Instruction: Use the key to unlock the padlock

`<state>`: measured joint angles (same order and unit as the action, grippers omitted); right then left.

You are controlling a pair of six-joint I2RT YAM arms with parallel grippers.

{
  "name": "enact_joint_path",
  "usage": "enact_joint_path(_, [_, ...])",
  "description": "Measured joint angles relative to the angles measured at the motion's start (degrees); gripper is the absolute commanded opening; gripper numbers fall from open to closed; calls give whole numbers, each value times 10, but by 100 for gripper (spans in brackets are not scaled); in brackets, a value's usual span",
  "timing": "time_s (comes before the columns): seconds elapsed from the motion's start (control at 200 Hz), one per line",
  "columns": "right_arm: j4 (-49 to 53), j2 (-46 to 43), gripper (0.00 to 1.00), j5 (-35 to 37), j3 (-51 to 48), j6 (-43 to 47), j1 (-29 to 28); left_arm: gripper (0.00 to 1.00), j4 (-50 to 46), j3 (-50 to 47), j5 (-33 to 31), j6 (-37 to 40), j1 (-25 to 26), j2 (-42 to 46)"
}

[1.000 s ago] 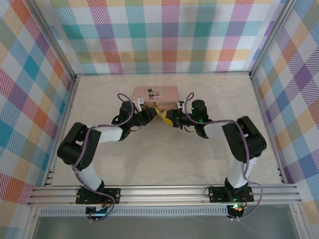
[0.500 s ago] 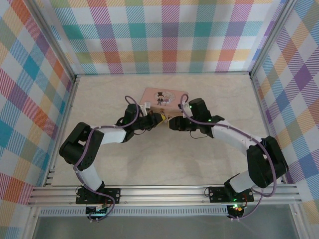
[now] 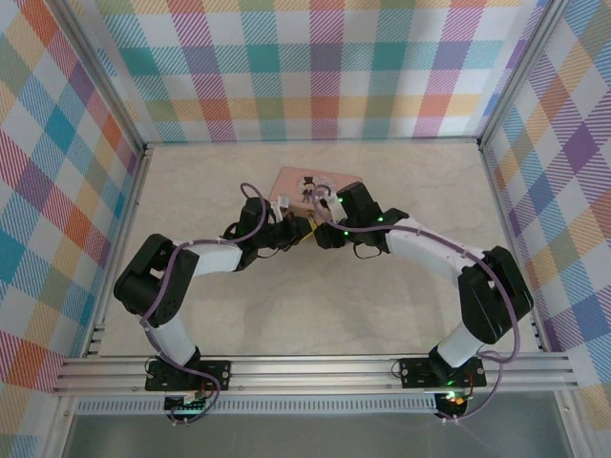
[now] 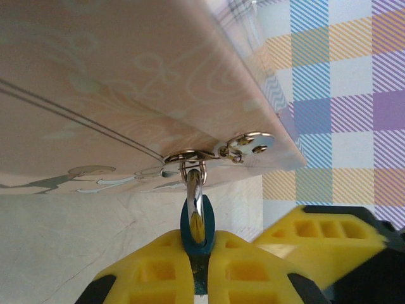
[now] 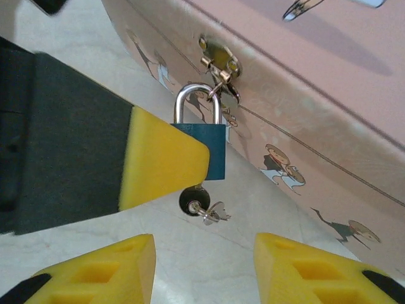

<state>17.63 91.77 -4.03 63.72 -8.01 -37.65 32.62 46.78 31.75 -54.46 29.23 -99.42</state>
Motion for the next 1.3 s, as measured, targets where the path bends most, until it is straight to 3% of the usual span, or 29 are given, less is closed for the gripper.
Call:
enact_joint_path(0.909, [59, 78, 37, 99, 81, 83, -50, 7, -15, 10, 4, 0, -1, 0])
enact_joint_path(0.994, [66, 80, 31, 106, 87, 88, -52, 7, -15, 10, 4, 0, -1, 0])
enact_joint_path(1.059, [71, 80, 10, 113, 91, 92, -55, 7, -15, 10, 5, 0, -1, 0])
enact_joint_path(1.114, [75, 81, 0, 118, 93, 97, -54, 7, -17, 10, 4, 1, -1, 0])
enact_joint_path(1.249, [82, 81, 0, 113, 96, 103, -55, 9, -25, 10, 2, 2, -2, 0])
enact_joint_path(1.299, [83, 81, 0, 111, 96, 103, -55, 15, -26, 10, 3, 3, -2, 0])
